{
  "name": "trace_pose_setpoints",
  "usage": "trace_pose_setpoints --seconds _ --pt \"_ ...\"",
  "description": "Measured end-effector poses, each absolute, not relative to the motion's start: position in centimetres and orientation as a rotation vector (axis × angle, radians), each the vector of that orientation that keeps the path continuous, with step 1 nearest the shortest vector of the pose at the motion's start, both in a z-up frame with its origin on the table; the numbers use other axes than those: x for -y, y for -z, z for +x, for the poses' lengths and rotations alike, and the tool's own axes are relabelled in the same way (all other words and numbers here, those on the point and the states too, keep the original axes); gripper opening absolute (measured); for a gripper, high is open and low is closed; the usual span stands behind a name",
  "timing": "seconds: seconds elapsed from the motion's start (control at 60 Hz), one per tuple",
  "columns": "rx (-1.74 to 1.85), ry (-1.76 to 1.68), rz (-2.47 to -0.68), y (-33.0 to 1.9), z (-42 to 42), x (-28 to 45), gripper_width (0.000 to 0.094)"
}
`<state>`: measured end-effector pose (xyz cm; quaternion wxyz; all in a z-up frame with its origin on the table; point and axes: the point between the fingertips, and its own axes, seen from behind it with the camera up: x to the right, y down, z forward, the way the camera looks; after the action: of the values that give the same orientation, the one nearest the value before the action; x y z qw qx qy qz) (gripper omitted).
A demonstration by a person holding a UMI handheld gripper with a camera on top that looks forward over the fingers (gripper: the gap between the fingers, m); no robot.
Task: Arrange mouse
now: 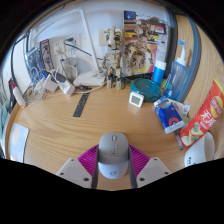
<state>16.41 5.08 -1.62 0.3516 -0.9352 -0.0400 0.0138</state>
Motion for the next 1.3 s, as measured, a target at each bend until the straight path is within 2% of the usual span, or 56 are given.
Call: trace_pose_setpoints --seconds 0.067,0.083,0.1,0.183,0.333,0.383,0.467,0.667,0.75,0.833,0.9,0.983,1.233,1.3 --pt "0.108 -0.014 -2.425 1.6 16.3 -5.1 0.0391" --pt "0.112 -0.007 -2.428 1.6 16.3 -5.1 0.0421" --pt "0.108 -0.001 -2.431 1.5 16.3 -5.2 0.0361" --pt "0.034 0.012 -2.448 1.6 16.3 -5.1 0.0292" --pt "-0.022 0.095 -2.460 1.2 16.1 -5.0 0.0287" --pt "-0.043 0.103 -2.457 0.1 15.5 -4.9 0.0288" --pt "-0.093 0.124 -2.357 -5.8 14.1 -5.9 0.0289" --pt "-0.084 0.097 -2.044 -25.0 5.2 -7.8 0.0288" --pt "-0.024 0.062 -1.975 -29.7 -0.8 -7.4 0.0288" --pt "0.040 0.008 -1.941 -31.6 -7.6 -6.8 0.0290" --pt "0.091 -0.036 -1.966 -30.5 -12.8 -6.6 0.0288" --pt "0.141 -0.098 -2.016 -26.6 -19.1 -5.9 0.0288" --pt "0.212 -0.126 -2.289 -9.0 -28.1 -2.1 0.0287" --pt "0.246 -0.103 -2.339 -5.6 -29.0 -0.8 0.0289"
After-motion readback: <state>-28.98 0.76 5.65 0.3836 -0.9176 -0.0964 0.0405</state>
